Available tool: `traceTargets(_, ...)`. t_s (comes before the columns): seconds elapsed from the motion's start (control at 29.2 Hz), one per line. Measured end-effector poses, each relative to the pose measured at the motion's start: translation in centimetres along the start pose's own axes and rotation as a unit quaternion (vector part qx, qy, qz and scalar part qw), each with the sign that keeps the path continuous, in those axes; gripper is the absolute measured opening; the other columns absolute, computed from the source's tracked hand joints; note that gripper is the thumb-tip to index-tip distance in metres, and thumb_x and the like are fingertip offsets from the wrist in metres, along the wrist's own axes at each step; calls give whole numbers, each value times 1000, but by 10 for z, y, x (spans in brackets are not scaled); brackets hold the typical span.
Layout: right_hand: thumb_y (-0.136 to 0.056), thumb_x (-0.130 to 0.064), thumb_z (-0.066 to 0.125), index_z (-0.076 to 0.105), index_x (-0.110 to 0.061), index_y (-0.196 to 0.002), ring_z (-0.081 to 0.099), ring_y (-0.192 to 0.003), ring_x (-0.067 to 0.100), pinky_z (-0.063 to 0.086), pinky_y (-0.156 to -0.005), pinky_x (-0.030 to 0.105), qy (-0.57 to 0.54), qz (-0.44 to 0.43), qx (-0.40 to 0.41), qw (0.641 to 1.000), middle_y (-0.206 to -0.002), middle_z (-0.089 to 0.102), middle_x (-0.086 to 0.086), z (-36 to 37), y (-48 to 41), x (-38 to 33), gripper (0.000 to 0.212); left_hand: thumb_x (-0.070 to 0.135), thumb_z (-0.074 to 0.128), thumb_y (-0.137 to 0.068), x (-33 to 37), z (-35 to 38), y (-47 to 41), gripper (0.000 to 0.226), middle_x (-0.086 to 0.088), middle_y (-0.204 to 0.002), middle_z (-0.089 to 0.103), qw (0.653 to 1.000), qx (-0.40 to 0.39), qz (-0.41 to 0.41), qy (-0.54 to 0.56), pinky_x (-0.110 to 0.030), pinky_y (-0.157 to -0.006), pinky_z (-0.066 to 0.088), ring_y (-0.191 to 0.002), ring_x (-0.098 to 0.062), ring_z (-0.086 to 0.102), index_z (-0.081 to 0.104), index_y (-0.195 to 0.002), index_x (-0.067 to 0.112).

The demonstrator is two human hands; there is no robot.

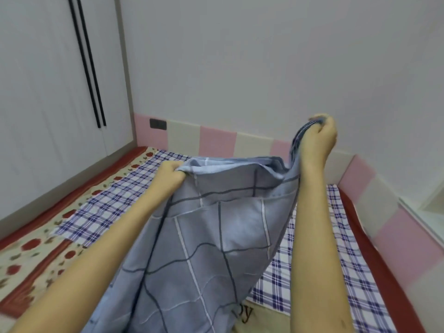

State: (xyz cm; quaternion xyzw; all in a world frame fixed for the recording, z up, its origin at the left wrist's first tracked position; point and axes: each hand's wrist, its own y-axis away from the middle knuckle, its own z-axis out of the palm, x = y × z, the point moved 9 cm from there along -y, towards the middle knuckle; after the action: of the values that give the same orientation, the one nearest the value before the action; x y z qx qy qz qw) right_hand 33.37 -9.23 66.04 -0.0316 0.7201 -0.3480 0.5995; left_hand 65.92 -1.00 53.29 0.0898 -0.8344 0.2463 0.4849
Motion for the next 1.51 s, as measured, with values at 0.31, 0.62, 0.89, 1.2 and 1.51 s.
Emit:
traceTargets(0.31, -73, -37, 79, 42, -24, -133, 43, -108, 10, 43, -88, 27, 114, -20, -533, 838, -127, 31, -6, 64, 192, 34, 72, 17, 46, -63, 34, 60, 45, 20, -3, -49, 37, 998, -47, 32, -4, -28, -49, 22, -47, -13, 28, 51, -57, -1)
traceTargets(0.62, -79, -22, 58, 38, -23, -70, 29, -54, 16, 26, -51, 32, 133, -36, -380, 915, -57, 38, -1, 33, 186, 62, 22, 19, 44, -65, 40, 78, 81, 7, -7, -58, 50, 995, -50, 89, -12, -41, -49, 34, -54, -20, 37, 50, -64, 17)
traceTargets(0.89, -73, -12, 45, 30, -26, -64, 21, -49, 10, 17, -45, 29, 138, -138, -232, 953, -53, 28, -2, -3, 174, 36, 23, 4, 46, -62, -20, 84, 116, 27, 5, -58, 36, 987, -38, 63, -143, -29, -51, 19, -61, -26, 37, 31, -62, 26)
traceTargets(1.2, -77, 1, 42, 44, -6, -74, 34, -61, 11, 31, -52, 33, -10, -75, -223, 972, -63, 40, -1, -27, 167, 60, 8, 1, 50, -68, -70, 115, 158, 67, -5, -92, 46, 958, -285, 7, 8, -24, -67, 39, -75, -13, 44, 39, -126, 32)
traceTargets(1.51, -73, 15, 38, 48, -23, -77, 45, -67, -3, 38, -63, 12, -108, -69, -242, 962, -71, 54, -20, -46, 167, 48, 40, 10, 52, -62, -34, 144, 150, 103, 5, -147, 25, 922, -371, 90, -64, -38, -105, 20, -129, -20, 27, -2, -141, 50)
